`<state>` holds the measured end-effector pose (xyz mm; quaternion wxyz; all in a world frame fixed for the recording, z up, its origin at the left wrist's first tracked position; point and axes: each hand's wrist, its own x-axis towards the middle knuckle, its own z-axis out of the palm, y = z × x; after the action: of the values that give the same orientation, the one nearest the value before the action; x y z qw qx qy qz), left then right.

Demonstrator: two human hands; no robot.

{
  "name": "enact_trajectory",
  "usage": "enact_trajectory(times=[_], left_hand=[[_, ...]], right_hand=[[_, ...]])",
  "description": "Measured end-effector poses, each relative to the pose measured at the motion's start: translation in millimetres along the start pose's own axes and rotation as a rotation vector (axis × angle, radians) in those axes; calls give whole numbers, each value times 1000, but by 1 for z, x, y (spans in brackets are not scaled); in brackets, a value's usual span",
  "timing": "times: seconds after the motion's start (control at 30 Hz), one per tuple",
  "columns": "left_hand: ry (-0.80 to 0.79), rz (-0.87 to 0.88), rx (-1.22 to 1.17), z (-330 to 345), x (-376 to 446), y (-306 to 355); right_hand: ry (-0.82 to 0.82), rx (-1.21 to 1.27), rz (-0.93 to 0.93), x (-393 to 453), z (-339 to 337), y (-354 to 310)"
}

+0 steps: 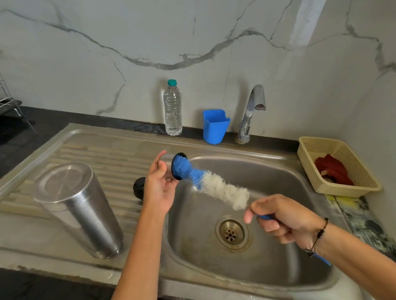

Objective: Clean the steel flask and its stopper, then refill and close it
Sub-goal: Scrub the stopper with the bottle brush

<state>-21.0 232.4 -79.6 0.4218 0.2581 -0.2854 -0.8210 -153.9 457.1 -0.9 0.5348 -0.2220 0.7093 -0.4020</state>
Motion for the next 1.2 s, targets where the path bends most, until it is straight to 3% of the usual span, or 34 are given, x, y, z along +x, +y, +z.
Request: enact_trajectory(times=[0.23,0.4,0.57,0.8,1.07,1.2], left_hand=[[-31,77,10,7,-5,-6],[24,28,-43,11,-5,-12],[97,38,-103,7,0,-5],[99,55,-180,8,1,14],[40,-106,-305,12,-5,5],[1,-94,-290,10,-5,4]], right_hand=[[-66,186,147,0,6,-4],[412,-753,-410,3,15,2],[508,-987,-457,-10,-1,1],[626,-905,-546,-33,-23,-2],[614,-789,-721,-19,38,2],[619,-910,-578,1,68,14]])
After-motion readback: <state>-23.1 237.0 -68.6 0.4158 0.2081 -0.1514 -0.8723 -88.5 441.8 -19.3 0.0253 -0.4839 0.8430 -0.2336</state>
